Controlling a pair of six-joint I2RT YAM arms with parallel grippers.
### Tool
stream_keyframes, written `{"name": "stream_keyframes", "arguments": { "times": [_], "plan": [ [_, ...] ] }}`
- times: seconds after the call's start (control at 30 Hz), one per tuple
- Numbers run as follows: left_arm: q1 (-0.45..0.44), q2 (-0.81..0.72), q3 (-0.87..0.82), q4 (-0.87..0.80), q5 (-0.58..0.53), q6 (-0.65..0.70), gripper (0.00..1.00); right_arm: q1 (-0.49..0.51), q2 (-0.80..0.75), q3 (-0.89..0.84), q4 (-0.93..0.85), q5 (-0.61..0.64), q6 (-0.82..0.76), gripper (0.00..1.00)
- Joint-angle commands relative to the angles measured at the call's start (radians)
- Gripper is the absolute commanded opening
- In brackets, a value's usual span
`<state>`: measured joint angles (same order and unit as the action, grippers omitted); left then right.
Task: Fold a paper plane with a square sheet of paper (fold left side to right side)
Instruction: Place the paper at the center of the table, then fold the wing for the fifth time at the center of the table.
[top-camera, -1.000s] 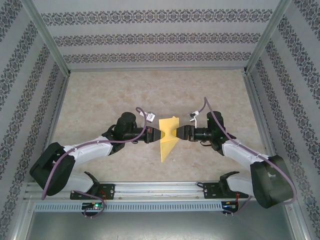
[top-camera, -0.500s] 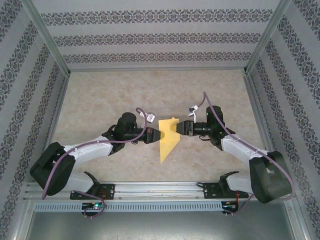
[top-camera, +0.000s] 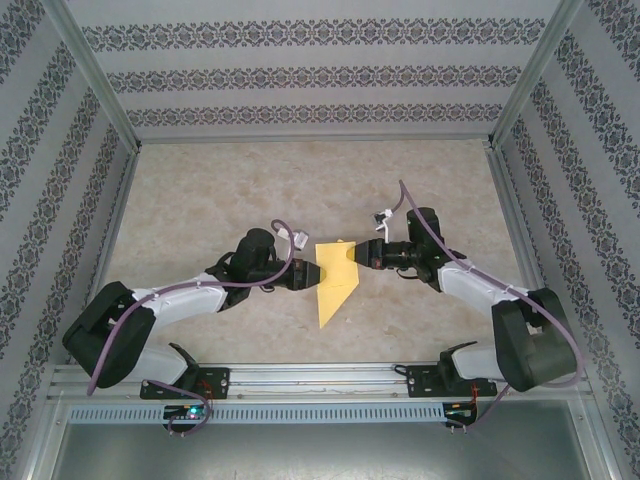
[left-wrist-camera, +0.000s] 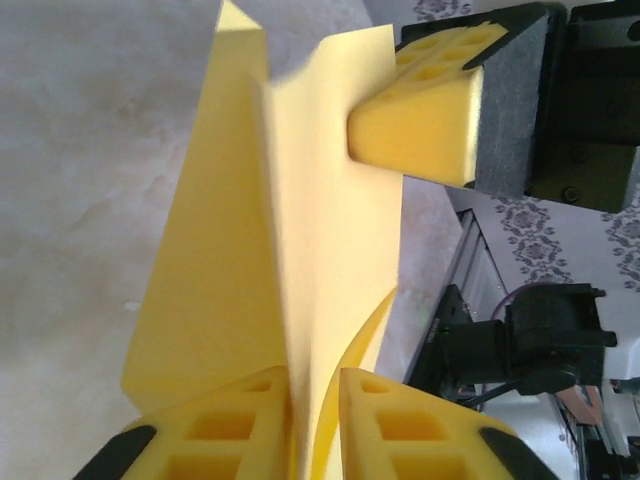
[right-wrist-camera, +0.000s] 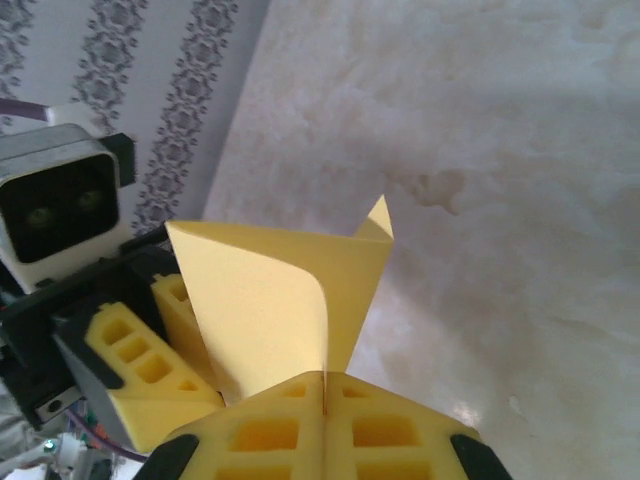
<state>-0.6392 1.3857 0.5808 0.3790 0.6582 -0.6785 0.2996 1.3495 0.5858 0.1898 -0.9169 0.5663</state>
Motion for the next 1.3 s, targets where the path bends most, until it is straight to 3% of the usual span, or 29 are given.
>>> {"name": "stream_keyframes", "arguments": {
  "times": [0.0, 0.1, 0.3, 0.57, 0.93, 1.27],
  "plan": [
    [0.010, -0.011, -0.026, -0.091, -0.095, 0.029, 0.36, 0.025, 0.055, 0.020, -0.043, 0.084, -0.030, 0.00],
    [0.018, -0.046, -0.038, -0.192, -0.209, 0.045, 0.45, 0.037, 0.120, 0.019, -0.050, 0.129, -0.013, 0.00],
    [0.009, -0.168, 0.026, -0.455, -0.346, 0.130, 0.46, 0.042, 0.160, 0.013, -0.073, 0.178, 0.085, 0.00],
    [-0.190, -0.223, 0.115, -0.651, -0.501, 0.193, 0.46, 0.044, 0.113, 0.028, -0.171, 0.211, 0.180, 0.02],
    [-0.513, 0.074, 0.363, -0.759, -0.723, 0.219, 0.49, 0.047, 0.126, 0.061, -0.240, 0.222, 0.215, 0.03],
    [-0.590, 0.328, 0.533, -0.795, -0.810, 0.194, 0.50, 0.047, 0.139, 0.065, -0.251, 0.227, 0.210, 0.03]
  ]
}}
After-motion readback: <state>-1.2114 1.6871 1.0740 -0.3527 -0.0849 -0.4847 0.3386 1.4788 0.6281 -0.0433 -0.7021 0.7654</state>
